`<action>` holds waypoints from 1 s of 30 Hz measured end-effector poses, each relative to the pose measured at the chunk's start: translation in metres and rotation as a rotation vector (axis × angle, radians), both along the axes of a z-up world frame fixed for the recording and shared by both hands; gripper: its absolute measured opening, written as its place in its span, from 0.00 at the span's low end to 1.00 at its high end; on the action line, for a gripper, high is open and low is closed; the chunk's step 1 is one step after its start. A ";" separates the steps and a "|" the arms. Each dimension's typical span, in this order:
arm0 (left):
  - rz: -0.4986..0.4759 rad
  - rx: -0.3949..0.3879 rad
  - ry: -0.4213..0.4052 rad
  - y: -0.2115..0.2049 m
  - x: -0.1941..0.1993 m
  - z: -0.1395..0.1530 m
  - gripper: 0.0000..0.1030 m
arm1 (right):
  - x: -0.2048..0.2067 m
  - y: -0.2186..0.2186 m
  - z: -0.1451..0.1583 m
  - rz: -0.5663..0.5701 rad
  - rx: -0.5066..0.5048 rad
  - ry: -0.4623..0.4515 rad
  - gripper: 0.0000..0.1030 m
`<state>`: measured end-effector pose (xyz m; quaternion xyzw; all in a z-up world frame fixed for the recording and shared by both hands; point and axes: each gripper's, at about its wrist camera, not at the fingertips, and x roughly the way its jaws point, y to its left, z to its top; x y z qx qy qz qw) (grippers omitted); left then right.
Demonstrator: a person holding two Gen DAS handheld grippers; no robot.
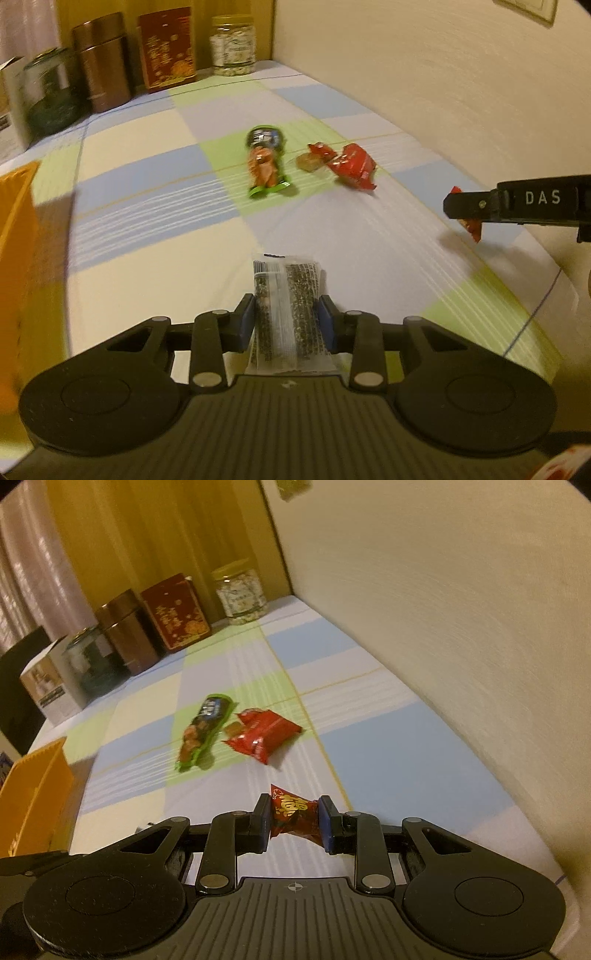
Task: Organize snacks
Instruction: 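Carry the red candy and seaweed packet over the orange tray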
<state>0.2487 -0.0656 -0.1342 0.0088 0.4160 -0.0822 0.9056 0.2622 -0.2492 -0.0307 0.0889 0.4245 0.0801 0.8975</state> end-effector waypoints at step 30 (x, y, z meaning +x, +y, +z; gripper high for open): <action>0.214 -0.063 -0.088 0.118 -0.141 0.098 0.31 | -0.107 0.135 0.062 0.234 -0.027 -0.045 0.26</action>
